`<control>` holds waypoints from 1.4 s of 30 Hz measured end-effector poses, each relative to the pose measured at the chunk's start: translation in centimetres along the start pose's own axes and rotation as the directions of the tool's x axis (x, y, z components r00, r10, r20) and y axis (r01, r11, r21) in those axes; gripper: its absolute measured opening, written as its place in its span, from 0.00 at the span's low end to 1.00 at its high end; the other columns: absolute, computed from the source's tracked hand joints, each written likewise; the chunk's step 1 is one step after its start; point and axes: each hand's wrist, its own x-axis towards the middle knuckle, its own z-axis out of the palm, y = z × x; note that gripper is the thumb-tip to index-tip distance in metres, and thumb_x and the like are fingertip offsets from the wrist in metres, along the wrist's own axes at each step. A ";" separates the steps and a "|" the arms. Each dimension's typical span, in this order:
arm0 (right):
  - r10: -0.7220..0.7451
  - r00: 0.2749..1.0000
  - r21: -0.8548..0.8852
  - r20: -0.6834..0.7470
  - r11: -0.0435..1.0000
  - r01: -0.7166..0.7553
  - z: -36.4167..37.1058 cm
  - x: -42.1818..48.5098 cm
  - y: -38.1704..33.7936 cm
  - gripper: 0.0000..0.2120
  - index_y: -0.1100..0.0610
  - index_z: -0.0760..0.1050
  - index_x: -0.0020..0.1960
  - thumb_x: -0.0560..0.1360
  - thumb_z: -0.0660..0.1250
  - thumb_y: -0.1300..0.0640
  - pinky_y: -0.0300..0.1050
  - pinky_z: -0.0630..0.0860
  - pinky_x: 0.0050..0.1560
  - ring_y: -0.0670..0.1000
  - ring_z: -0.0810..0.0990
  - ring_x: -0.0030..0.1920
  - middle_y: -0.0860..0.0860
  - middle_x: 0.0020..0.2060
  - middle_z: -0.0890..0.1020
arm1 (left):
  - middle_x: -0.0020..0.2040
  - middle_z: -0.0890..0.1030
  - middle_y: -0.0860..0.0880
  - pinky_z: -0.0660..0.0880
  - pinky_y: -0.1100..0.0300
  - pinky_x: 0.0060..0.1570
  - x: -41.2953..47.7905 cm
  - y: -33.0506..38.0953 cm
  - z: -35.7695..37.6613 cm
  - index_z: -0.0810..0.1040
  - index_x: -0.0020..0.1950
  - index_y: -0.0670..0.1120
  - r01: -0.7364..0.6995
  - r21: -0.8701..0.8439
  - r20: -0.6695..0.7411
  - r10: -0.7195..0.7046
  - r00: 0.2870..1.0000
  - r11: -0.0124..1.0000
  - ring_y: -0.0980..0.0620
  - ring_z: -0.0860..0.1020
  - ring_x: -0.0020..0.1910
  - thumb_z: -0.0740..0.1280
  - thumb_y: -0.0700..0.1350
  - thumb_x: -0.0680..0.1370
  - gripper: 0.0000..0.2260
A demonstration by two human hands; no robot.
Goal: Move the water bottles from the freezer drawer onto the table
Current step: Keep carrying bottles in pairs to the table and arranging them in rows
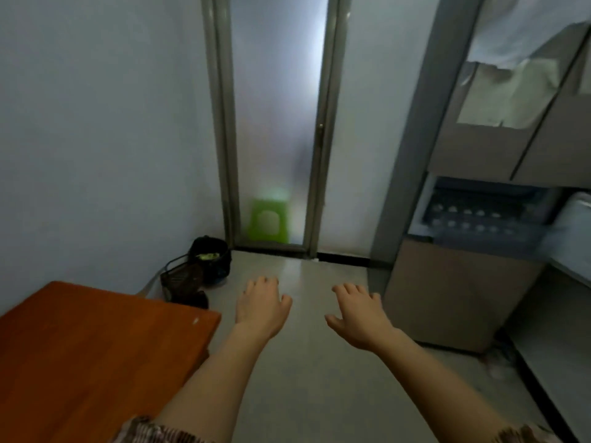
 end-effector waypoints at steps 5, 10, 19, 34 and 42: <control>0.185 0.983 -0.006 -0.015 0.983 -0.185 -2.7 1.8 13.3 0.26 0.55 0.60 0.70 0.77 0.59 0.45 0.60 0.63 0.67 0.57 0.65 0.67 0.54 0.68 0.67 | 0.65 0.73 0.43 0.69 0.50 0.60 6.5 12.7 4.4 0.71 0.66 0.44 -0.157 0.006 0.026 0.157 0.987 0.988 0.43 0.69 0.64 0.58 0.52 0.78 0.19; 0.258 0.964 -0.026 -0.056 0.965 -0.260 -4.5 6.6 23.9 0.27 0.56 0.59 0.71 0.77 0.60 0.45 0.58 0.64 0.64 0.58 0.65 0.67 0.55 0.68 0.67 | 0.64 0.72 0.43 0.69 0.49 0.59 14.7 23.0 8.3 0.70 0.66 0.44 -0.304 0.004 0.037 0.303 0.952 0.953 0.42 0.69 0.63 0.59 0.53 0.78 0.20; 0.422 0.898 0.038 -0.123 0.907 -0.420 -8.0 17.8 42.6 0.26 0.55 0.61 0.70 0.77 0.61 0.45 0.59 0.63 0.65 0.57 0.65 0.68 0.54 0.67 0.68 | 0.63 0.74 0.44 0.73 0.49 0.56 31.5 40.6 14.5 0.72 0.64 0.45 -0.425 -0.076 0.034 0.428 0.903 0.902 0.43 0.71 0.63 0.59 0.53 0.78 0.18; 0.417 0.907 0.077 -0.059 0.908 -0.412 -6.9 34.0 71.9 0.23 0.54 0.64 0.69 0.78 0.58 0.45 0.57 0.63 0.64 0.55 0.66 0.67 0.52 0.65 0.71 | 0.65 0.75 0.47 0.70 0.53 0.58 49.7 61.0 28.9 0.72 0.67 0.46 -0.369 -0.201 0.056 0.387 0.920 0.907 0.46 0.68 0.65 0.59 0.50 0.79 0.18; 0.335 0.931 0.144 0.147 0.924 -0.355 -3.7 44.5 79.7 0.22 0.54 0.67 0.69 0.77 0.60 0.48 0.56 0.67 0.62 0.58 0.70 0.65 0.55 0.66 0.73 | 0.61 0.78 0.47 0.71 0.52 0.59 58.5 65.0 33.4 0.73 0.66 0.50 -0.296 -0.053 0.197 0.300 0.933 0.954 0.45 0.69 0.63 0.61 0.50 0.78 0.17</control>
